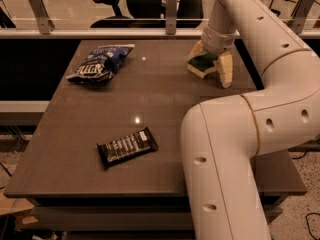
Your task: Pick sponge
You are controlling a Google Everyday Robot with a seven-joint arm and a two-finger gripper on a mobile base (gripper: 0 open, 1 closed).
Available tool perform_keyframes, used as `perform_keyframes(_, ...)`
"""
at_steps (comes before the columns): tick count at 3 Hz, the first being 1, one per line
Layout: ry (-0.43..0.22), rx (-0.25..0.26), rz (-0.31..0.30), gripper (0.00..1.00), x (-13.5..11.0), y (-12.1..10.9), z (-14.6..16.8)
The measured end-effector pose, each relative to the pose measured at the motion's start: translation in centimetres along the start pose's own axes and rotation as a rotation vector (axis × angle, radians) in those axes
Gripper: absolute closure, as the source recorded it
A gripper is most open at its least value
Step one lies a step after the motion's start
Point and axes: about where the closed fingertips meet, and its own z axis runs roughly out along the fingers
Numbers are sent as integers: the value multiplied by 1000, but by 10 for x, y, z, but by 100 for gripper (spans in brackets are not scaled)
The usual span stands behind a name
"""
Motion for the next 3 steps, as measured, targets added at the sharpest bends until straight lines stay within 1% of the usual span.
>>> perform_keyframes(1,11,30,1,41,4,-9,2)
perform_keyframes(2,11,30,1,64,3,-9,-3)
perform_keyframes(3,14,35,-3,84,0,-10,-9)
